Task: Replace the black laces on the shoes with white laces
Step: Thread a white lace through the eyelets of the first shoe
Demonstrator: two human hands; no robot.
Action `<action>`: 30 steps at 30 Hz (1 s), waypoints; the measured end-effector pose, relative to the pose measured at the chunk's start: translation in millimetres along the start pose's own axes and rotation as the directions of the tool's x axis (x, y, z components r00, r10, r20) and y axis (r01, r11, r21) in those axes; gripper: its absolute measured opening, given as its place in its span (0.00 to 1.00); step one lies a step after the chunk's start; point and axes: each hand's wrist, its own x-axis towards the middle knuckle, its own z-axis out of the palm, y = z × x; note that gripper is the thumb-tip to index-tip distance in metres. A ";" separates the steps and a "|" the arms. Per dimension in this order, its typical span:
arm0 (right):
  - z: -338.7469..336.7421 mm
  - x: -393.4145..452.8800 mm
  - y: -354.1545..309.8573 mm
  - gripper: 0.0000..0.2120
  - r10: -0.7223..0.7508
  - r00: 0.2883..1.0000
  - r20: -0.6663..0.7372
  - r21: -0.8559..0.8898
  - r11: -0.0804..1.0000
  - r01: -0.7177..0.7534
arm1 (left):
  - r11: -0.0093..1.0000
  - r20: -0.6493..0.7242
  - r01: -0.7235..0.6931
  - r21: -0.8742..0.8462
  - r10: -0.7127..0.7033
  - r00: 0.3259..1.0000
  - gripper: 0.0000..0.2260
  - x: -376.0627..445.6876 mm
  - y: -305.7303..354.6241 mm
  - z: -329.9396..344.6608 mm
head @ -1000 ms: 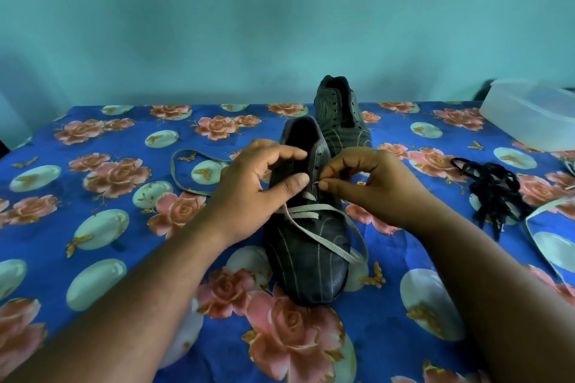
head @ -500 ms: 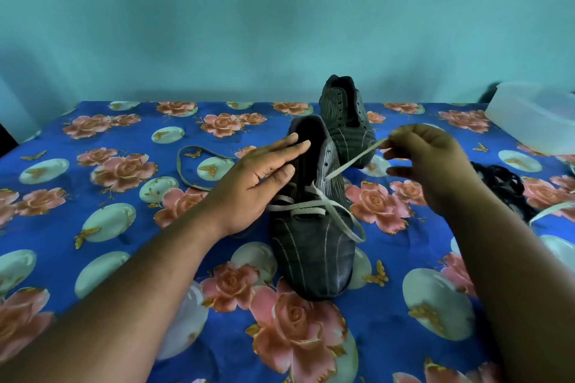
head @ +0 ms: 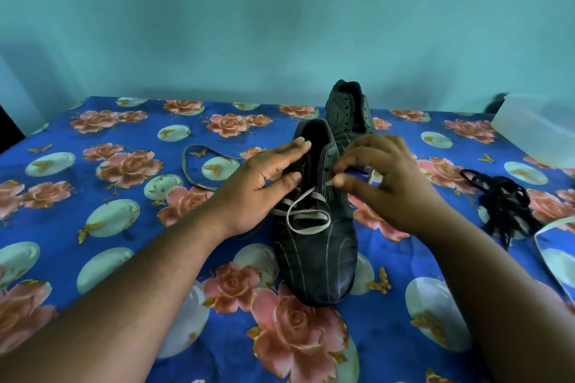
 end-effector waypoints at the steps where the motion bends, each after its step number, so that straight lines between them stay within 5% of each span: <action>1: 3.3 -0.2 -1.2 0.12 -0.056 0.998 0.031 -0.013 0.998 0.056 | 1.000 0.005 -0.005 0.018 0.005 1.000 0.23 0.2 0.7 0.1; 5: 1.2 0.6 3.5 0.09 -0.092 0.996 0.010 0.056 0.994 0.092 | 1.000 0.007 -0.002 0.011 0.002 1.000 0.23 0.3 2.2 -0.1; 10: -18.2 -4.2 27.4 0.08 0.179 0.984 -0.021 0.092 0.980 -0.176 | 1.000 0.004 0.004 0.018 -0.004 1.000 0.22 0.0 0.3 0.2; 16: 1.2 -1.1 0.8 0.11 -0.127 0.989 0.078 0.075 0.990 0.121 | 1.000 -0.004 0.007 -0.018 -0.007 1.000 0.22 -0.6 -1.7 0.9; 21: 0.0 0.2 10.8 0.06 -0.094 0.994 0.052 0.037 0.995 0.092 | 0.999 -0.004 -0.003 0.032 0.003 1.000 0.24 -0.2 -2.3 2.3; 25: -18.4 -0.7 42.5 0.04 0.191 0.976 -0.101 -0.065 0.978 -0.198 | 0.999 -0.006 -0.013 0.048 0.013 1.000 0.24 0.2 -1.0 1.3; 30: -39.4 -11.1 86.7 0.10 0.606 0.729 -0.317 -0.132 0.733 -0.667 | 1.000 -0.011 -0.007 -0.009 0.007 1.000 0.21 0.6 -1.8 1.0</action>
